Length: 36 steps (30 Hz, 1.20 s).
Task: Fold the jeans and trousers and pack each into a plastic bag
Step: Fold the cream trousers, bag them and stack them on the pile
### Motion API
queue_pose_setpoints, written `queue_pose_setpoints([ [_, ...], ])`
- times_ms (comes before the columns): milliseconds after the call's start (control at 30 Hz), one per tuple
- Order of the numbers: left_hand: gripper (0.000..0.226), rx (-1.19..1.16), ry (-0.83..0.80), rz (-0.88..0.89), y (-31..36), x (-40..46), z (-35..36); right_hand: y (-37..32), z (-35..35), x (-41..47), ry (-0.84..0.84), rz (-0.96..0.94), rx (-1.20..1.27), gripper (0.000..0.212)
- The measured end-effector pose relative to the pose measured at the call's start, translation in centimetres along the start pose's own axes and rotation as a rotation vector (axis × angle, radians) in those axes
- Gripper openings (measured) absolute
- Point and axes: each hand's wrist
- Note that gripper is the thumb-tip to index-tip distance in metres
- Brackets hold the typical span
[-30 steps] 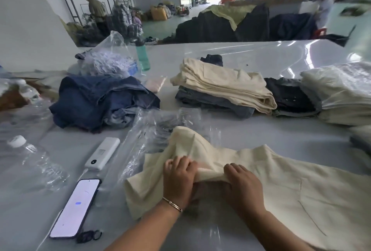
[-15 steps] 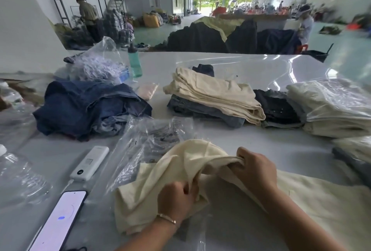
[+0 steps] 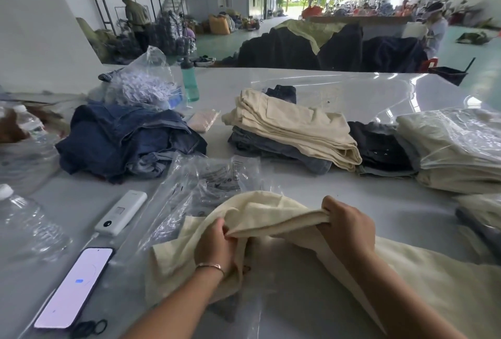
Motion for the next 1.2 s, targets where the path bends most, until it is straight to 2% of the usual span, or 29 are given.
queue_pose_setpoints([
  [67, 0.01, 0.046, 0.209, 0.107, 0.5, 2.2, -5.1, 0.2, 0.2, -0.4, -0.029, -0.107, -0.053, 0.039],
  [167, 0.023, 0.356, 0.529, 0.395, 1.6, 4.6, -12.5, -1.1, 0.9, -1.5, -0.056, -0.296, -0.101, 0.049],
  [200, 0.032, 0.378, 0.607, 0.439, 1.6, 4.9, -14.1, -1.5, 1.2, -1.9, -0.075, -0.331, -0.086, 0.049],
  [267, 0.038, 0.328, 0.672, 0.401, 0.5, 4.7, -15.6, -1.8, 2.2, -2.5, -0.129, -0.392, -0.046, 0.039],
  [333, 0.037, 0.397, 0.566, 0.387, -1.6, 3.6, -14.8, -1.6, 3.8, -3.4, -0.276, -0.382, -0.077, 0.024],
  [400, 0.039, 0.619, 0.373, 0.497, -4.4, 1.9, -12.8, -1.8, 5.6, -4.3, -0.599, -0.332, -0.199, 0.019],
  [467, 0.037, 0.823, 0.023, 0.485, -7.1, 0.6, -11.0, -2.8, 7.3, -4.8, -0.889, -0.348, -0.305, 0.011],
  [533, 0.043, 0.934, -0.266, 0.314, -10.0, 0.4, -10.3, -4.2, 8.4, -4.8, -1.027, -0.383, -0.397, 0.013],
  [600, 0.045, 0.906, -0.293, 0.222, -11.8, 0.5, -10.7, -5.3, 9.0, -4.3, -1.073, -0.378, -0.481, 0.027],
  [700, 0.042, 0.87, -0.088, 0.187, -13.2, 0.9, -12.6, -6.2, 9.1, -3.6, -1.137, -0.339, -0.484, 0.03],
  [800, 0.045, 0.799, 0.061, 0.025, -15.1, 1.9, -14.3, -6.4, 8.7, -3.3, -1.127, -0.259, -0.288, 0.01],
  [900, 0.035, 0.648, 0.023, -0.123, -16.3, 3.7, -15.5, -6.5, 9.1, -3.5, -1.133, -0.196, -0.193, 0.025],
  [967, 0.038, 0.533, -0.015, -0.123, -16.0, 4.9, -16.5, -7.2, 9.3, -3.5, -1.182, -0.182, -0.2, 0.024],
  [1033, 0.043, 0.469, 0.099, -0.056, -14.8, 5.9, -17.6, -8.3, 9.4, -3.3, -1.158, -0.135, -0.125, 0.026],
  [1100, 0.049, 0.306, 0.223, 0.031, -13.2, 6.1, -18.4, -9.9, 9.5, -3.1, -1.003, -0.092, 0.039, 0.036],
  [1167, 0.047, 0.132, 0.268, 0.135, -11.7, 5.7, -18.2, -12.0, 9.8, -3.1, -0.722, -0.084, 0.189, 0.042],
  [1200, 0.045, 0.069, 0.272, 0.185, -11.2, 5.3, -17.8, -13.4, 10.1, -3.1, -0.597, -0.084, 0.232, 0.053],
])
Point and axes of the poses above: each hand's wrist, its own x-axis towards the middle knuckle, its own z-axis out of the palm, y = z × x, and after that the axes turned 12 degrees about -y, right-handed
